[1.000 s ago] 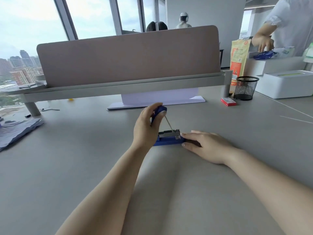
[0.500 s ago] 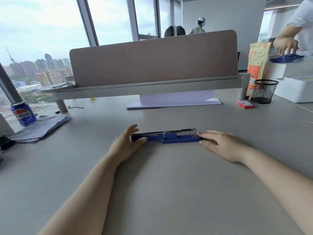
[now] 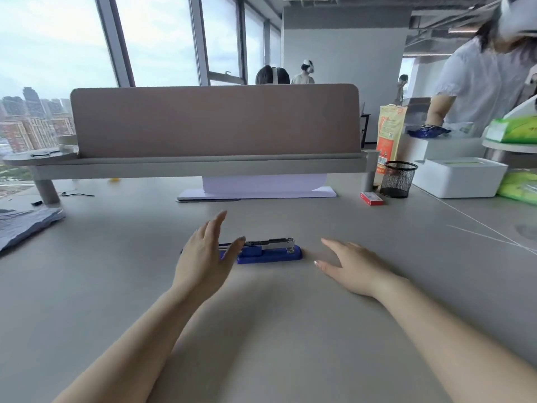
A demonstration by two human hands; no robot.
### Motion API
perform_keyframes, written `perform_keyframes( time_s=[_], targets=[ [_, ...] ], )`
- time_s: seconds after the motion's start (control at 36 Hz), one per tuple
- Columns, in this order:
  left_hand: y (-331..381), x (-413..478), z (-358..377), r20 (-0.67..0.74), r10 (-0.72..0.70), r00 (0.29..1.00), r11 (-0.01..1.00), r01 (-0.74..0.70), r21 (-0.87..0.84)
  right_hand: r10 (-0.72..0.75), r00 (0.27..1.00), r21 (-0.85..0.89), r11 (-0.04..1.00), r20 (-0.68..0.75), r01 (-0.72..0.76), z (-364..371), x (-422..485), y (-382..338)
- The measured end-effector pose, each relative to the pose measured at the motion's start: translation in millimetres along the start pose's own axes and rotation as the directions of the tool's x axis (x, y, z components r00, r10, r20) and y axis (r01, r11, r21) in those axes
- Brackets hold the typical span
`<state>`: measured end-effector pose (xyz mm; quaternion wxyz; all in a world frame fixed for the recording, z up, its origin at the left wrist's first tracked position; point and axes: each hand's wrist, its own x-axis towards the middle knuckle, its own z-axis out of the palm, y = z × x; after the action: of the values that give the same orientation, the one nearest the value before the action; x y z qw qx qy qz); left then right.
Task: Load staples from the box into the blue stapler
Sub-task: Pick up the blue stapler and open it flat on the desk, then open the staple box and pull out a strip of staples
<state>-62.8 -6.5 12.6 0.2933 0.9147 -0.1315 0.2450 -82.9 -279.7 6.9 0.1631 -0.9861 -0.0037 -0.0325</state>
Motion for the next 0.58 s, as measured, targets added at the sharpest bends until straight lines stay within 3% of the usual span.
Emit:
perform_keyframes(
  time_s=[0.11, 0.25, 0.36, 0.44, 0.58],
  targets=[
    [51.7, -9.6, 32.8, 0.160, 0.235, 0.959, 0.972, -0.233, -0.028, 0.092, 0.995, 0.014, 0.996, -0.022, -0.092, -14.3, -16.4, 34.3],
    [105.0, 10.2, 88.1, 0.324, 0.323, 0.889, 0.946, -0.316, -0.074, 0.216, 0.973, 0.065, 0.975, -0.085, -0.211, -27.8, -40.6, 84.8],
    [139.3, 42.0, 142.3, 0.443, 0.305, 0.843, 0.949, -0.310, -0.063, 0.280, 0.951, 0.118, 0.957, -0.129, -0.265, -30.3, -42.1, 107.9],
    [146.8, 55.9, 177.5, 0.542, 0.215, 0.813, 0.954, -0.294, 0.063, 0.316, 0.932, 0.146, 0.945, -0.177, -0.292, -27.9, -30.0, 119.3],
    [143.1, 61.3, 187.8, 0.615, 0.165, 0.771, 0.930, -0.330, 0.164, 0.370, 0.896, 0.160, 0.927, -0.245, -0.339, -38.7, 13.7, 129.1]
  ],
)
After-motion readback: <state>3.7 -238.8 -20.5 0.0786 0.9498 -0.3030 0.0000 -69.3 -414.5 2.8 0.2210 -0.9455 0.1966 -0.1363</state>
